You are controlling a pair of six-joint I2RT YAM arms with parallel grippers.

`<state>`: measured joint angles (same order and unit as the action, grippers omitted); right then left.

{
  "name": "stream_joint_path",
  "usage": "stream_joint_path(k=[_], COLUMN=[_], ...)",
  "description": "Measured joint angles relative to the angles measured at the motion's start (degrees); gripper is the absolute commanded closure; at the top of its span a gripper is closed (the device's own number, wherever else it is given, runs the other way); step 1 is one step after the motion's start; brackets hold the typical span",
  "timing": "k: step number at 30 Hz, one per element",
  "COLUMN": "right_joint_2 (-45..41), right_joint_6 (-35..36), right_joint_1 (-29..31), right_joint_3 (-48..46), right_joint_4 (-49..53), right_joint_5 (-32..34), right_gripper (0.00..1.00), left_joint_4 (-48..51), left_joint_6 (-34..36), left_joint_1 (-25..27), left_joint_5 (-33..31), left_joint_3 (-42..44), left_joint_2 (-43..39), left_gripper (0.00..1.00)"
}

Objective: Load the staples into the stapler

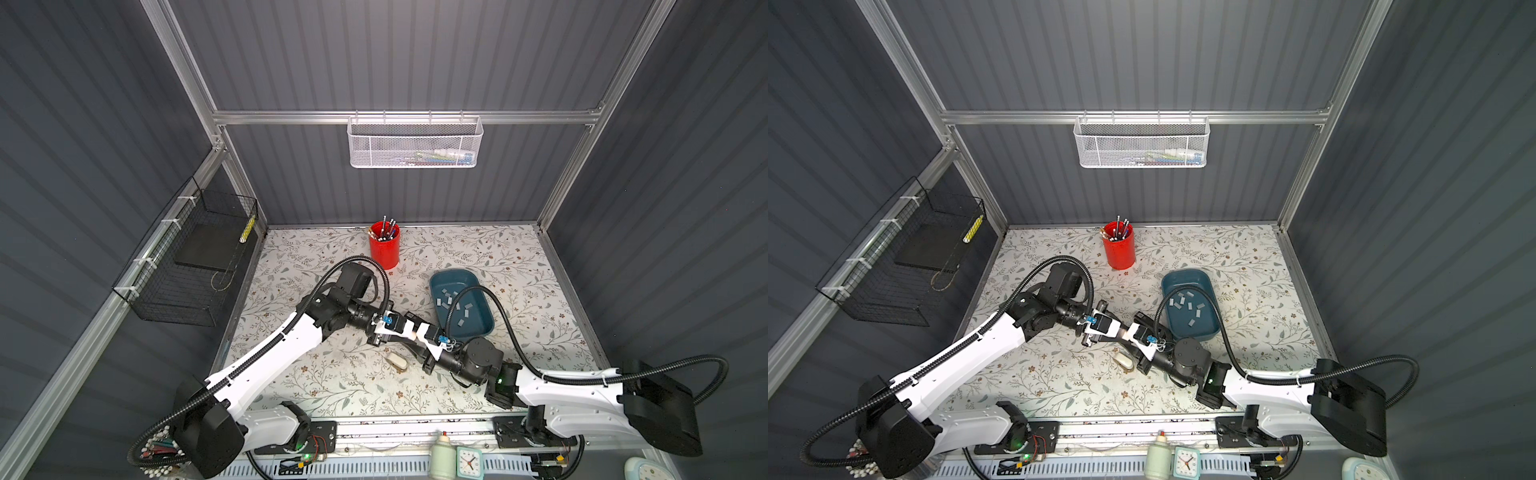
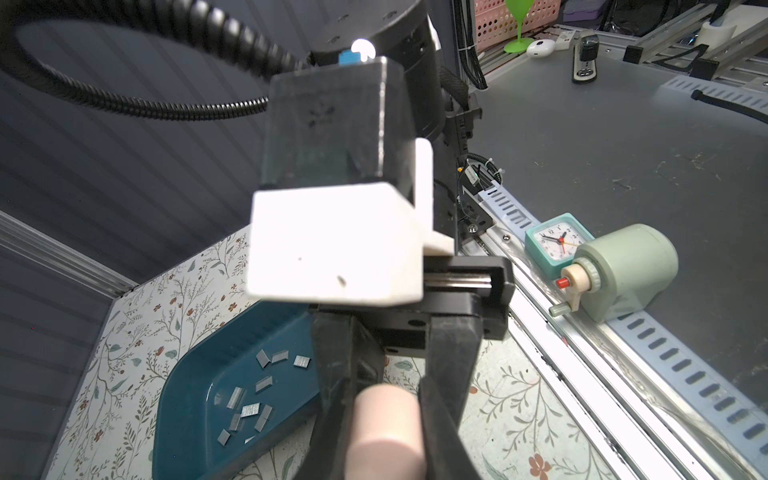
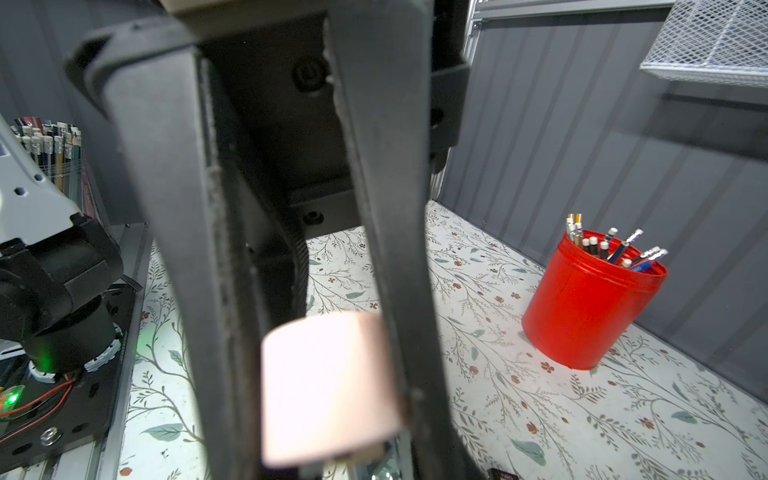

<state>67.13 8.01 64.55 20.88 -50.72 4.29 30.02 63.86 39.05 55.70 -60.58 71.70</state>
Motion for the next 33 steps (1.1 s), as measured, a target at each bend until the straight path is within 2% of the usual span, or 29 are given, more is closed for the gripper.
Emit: stream_joint_path(k=[1, 2, 7, 10, 12, 14, 17, 21, 24, 28, 33], right_joint_2=[-0.1, -0.4, -1.9, -2.0, -1.8, -1.0, 2.3, 9.9, 17.7, 30.1, 41.4], right_joint_6=[-0.2, -0.5, -6.8, -11.3, -14.2, -16.9, -21.0, -25.3, -27.1, -28.1, -29.8], right_joint_1=[0.0, 0.0, 0.1, 0.1, 0.2, 0.4, 0.9, 1.3, 1.5, 1.5, 1.2], right_joint_3=[0.0, 0.1, 2.4, 3.9, 5.1, 6.7, 11.0, 20.2, 29.4, 43.5, 54.1], right_joint_4=[0.3, 0.9, 7.2, 11.0, 14.3, 17.6, 24.0, 33.8, 41.2, 52.1, 60.3], right_joint_5=[0.0, 0.0, 3.2, 6.2, 7.8, 8.9, 9.6, 9.9, 10.0, 10.6, 10.5], right_gripper=[0.74, 0.74, 0.76, 0.77, 0.77, 0.76, 0.75, 0.71, 0.72, 0.73, 0.73], left_joint_4=[0.0, -0.3, -6.3, -12.6, -18.1, -23.1, -30.1, -36.5, -38.7, -40.9, -43.3], left_joint_6=[-0.3, -1.0, -6.2, -12.6, -17.6, -21.8, -25.9, -27.3, -27.3, -27.3, -27.9], left_joint_1=[0.0, 0.0, -0.4, -2.6, -6.6, -10.2, -13.8, -14.3, -14.3, -14.8, -16.0], left_joint_5=[0.0, -0.2, -2.3, -5.4, -8.5, -13.4, -24.4, -38.2, -43.7, -47.3, -50.6], left_joint_3=[0.0, 0.0, 2.0, 3.6, 4.7, 6.0, 8.9, 13.6, 15.3, 15.4, 15.9], left_joint_2=[0.0, 0.0, -2.6, -5.3, -6.8, -7.7, -9.0, -11.3, -12.8, -13.5, -14.1], left_gripper=[0.71, 0.64, 0.43, 0.42, 0.44, 0.47, 0.45, 0.44, 0.44, 0.44, 0.44])
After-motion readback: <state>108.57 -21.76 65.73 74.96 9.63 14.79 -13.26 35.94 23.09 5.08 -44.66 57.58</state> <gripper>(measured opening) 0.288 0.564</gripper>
